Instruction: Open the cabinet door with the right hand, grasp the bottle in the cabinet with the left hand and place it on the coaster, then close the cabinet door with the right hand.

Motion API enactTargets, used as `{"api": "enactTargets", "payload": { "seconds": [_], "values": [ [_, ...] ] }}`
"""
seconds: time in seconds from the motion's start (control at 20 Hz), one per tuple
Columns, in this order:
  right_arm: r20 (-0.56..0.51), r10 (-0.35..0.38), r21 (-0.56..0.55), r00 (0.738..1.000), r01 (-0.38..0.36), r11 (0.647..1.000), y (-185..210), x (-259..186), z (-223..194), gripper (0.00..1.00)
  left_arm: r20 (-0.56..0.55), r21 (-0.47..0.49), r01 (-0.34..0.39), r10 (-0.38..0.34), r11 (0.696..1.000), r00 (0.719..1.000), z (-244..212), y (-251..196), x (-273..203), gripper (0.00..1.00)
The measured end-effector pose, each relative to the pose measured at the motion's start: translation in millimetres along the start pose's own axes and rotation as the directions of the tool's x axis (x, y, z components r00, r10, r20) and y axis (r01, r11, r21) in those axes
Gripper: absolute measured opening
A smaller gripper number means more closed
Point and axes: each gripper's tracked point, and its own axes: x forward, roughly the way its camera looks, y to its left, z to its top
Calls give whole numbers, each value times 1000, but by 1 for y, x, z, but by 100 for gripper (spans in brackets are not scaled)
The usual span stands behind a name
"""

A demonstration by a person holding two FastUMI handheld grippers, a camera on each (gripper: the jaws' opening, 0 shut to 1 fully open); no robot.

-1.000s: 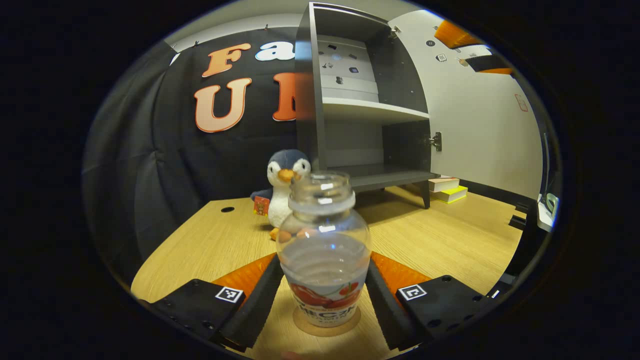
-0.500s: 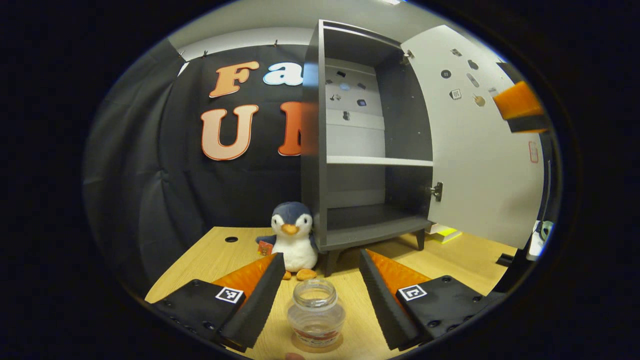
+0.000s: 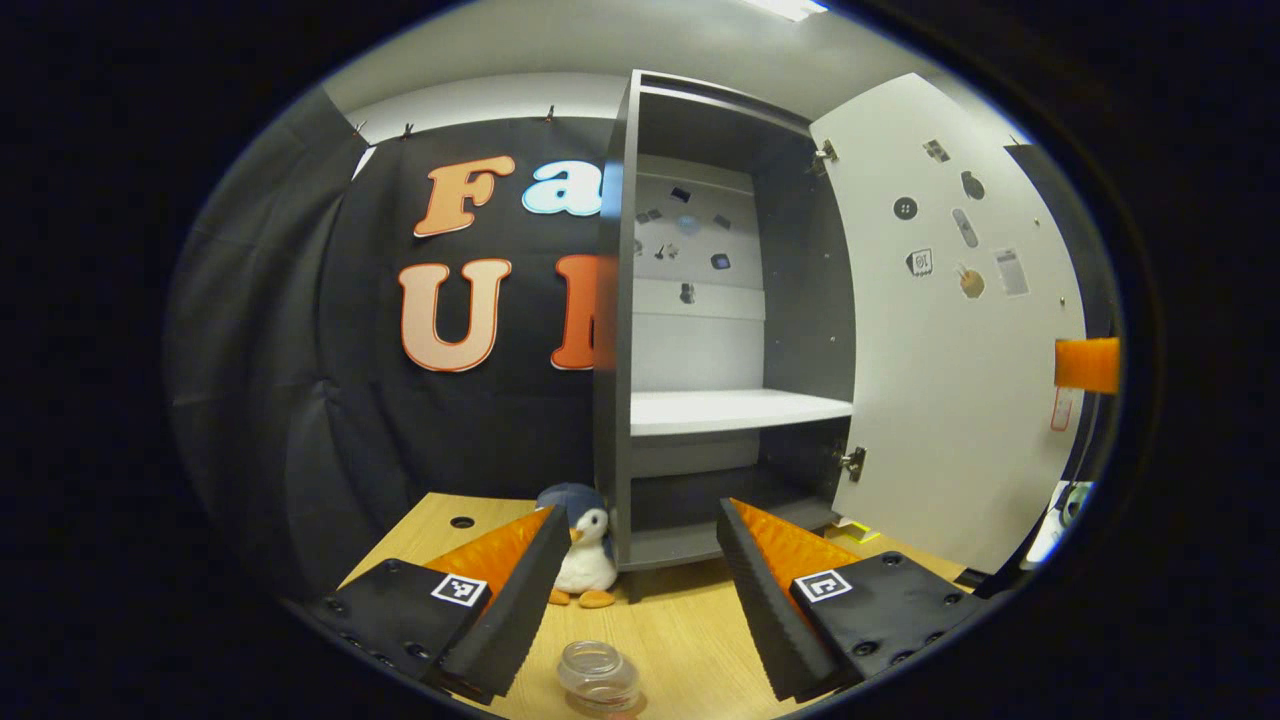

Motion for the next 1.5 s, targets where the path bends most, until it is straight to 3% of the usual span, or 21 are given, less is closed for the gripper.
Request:
{"api": "enactTargets", "payload": {
  "seconds": [0.2,0.35,0.6,0.7,0.85,1.0,1.05,1.1,1.2,1.5],
  "values": [
    [47,-59,-10,997,60,998,-25,-5,11,92,43,-5,5,-5,1000,999,33,-19,-7,96],
    [71,-150,-14,986,151,988,-55,-10,19,92,34,-37,15,-14,999,999,39,-29,-11,96],
    [92,-365,35,926,364,931,-106,-10,28,92,-6,-75,11,-11,997,1000,44,-30,-21,96],
    [86,-388,79,918,382,921,-110,-6,28,92,3,-75,1,-1,997,1000,54,-26,-25,96],
    [70,-358,99,931,350,931,-105,-2,29,97,6,-65,-22,22,998,1000,58,-18,-30,96],
    [66,-298,53,952,295,954,-102,-2,29,93,1,-43,-58,58,997,998,61,-4,-38,96],
    [69,-288,35,955,287,957,-101,-2,28,85,7,-38,-72,72,997,997,62,0,-39,96],
    [67,-279,19,958,278,960,-100,0,28,99,8,-39,-86,87,995,996,63,4,-41,96],
    [69,-259,-10,963,260,965,-97,0,30,90,7,-53,-106,107,993,994,64,11,-44,96],
    [37,-152,26,988,151,988,-65,1,26,90,0,-105,-155,156,982,988,63,34,-54,96]
  ]
}}
